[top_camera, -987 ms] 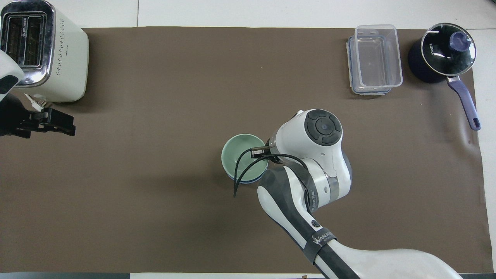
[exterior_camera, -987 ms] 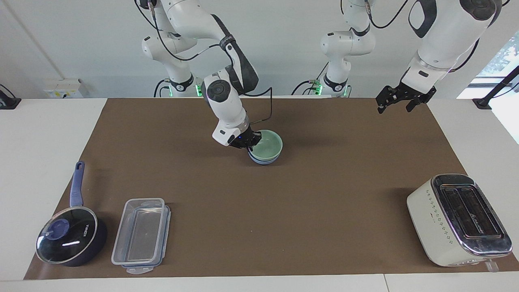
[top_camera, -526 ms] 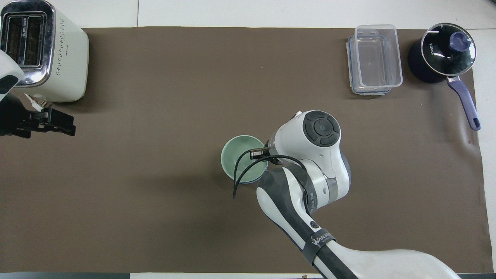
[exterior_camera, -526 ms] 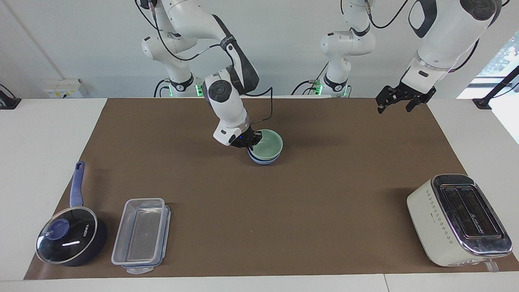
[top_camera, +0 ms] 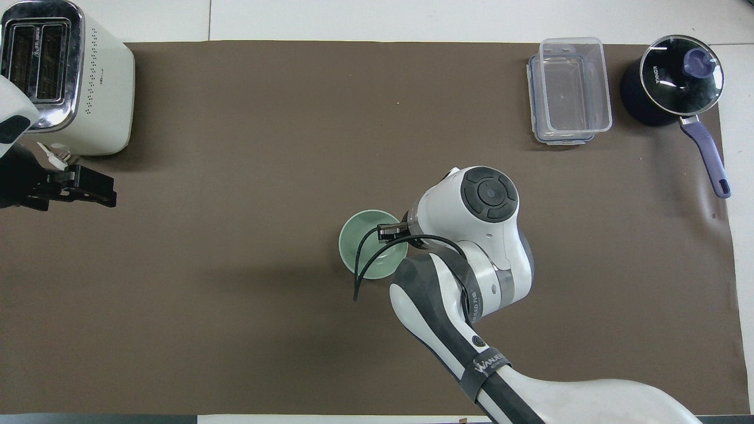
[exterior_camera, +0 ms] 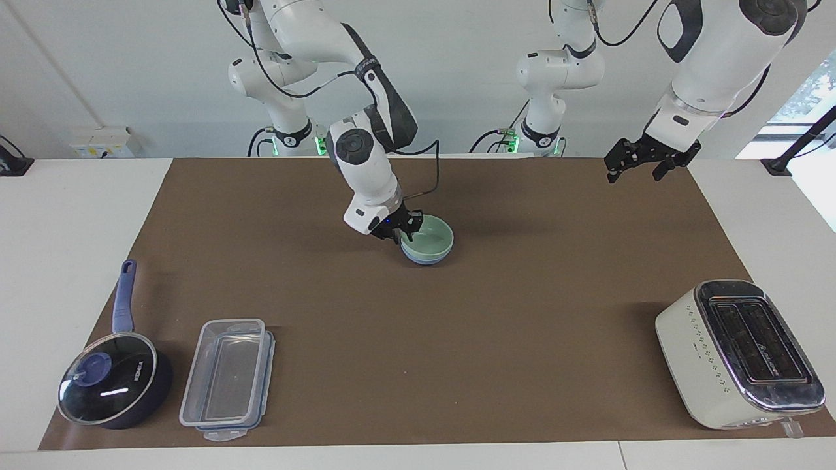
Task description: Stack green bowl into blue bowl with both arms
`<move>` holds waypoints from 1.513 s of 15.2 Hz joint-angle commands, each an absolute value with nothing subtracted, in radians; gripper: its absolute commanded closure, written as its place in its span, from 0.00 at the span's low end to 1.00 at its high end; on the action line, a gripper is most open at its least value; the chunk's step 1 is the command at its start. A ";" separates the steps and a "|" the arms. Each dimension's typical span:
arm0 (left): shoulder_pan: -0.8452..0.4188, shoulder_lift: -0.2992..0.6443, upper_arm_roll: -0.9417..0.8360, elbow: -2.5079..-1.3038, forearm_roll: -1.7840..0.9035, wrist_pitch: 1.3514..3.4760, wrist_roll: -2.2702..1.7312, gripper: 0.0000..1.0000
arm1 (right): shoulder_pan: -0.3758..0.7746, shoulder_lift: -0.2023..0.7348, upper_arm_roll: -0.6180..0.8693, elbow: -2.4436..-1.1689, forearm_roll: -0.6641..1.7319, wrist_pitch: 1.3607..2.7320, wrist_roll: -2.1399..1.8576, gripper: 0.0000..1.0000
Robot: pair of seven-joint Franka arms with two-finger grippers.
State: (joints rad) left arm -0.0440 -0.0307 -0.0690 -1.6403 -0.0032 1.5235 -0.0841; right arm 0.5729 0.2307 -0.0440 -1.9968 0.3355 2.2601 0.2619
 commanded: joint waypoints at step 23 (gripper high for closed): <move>-0.045 -0.057 -0.074 -1.672 -0.032 1.552 -0.075 0.00 | 0.080 0.017 -0.046 -1.578 -0.049 1.465 -0.021 0.00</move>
